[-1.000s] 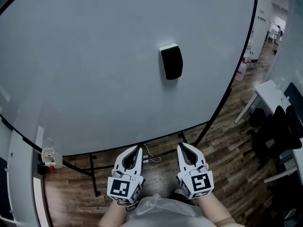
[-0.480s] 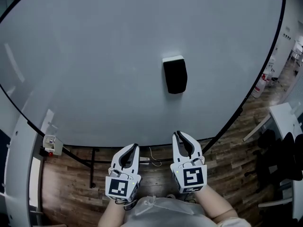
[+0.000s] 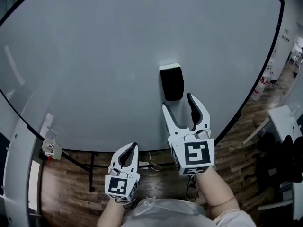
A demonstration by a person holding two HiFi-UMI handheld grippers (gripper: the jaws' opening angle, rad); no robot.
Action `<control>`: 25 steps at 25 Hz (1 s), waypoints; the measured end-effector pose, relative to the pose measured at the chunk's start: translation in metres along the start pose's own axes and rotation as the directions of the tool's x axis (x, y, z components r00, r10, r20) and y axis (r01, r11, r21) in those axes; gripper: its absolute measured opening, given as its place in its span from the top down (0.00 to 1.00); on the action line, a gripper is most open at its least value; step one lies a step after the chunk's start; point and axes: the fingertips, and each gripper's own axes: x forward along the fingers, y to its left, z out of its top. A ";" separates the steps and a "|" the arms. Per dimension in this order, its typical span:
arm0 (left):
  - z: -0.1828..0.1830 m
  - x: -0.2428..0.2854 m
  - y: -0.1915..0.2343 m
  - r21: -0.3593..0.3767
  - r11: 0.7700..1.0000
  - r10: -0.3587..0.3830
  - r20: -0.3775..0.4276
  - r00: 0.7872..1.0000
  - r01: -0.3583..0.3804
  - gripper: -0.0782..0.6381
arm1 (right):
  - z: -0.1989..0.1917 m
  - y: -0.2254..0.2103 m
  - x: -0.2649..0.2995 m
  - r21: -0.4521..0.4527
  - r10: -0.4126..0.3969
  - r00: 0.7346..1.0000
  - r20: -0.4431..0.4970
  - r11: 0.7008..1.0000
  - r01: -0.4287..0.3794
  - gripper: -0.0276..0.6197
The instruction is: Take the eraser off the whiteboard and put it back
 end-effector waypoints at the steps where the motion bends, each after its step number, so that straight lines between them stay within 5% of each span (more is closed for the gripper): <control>1: 0.000 0.000 0.003 0.002 1.000 0.005 -0.004 1.000 -0.005 0.87 | 0.006 -0.001 0.005 -0.006 -0.003 1.000 0.003 1.000 0.003 0.53; 15: -0.016 -0.007 0.019 -0.039 0.997 -0.071 0.019 0.997 0.072 0.87 | 0.018 -0.011 0.045 0.036 -0.161 0.985 -0.053 0.986 0.163 0.51; 25: -0.030 -0.010 0.027 -0.060 0.996 -0.069 -0.007 0.998 0.068 0.87 | 0.017 -0.012 0.042 -0.004 -0.151 0.988 -0.021 0.989 0.151 0.55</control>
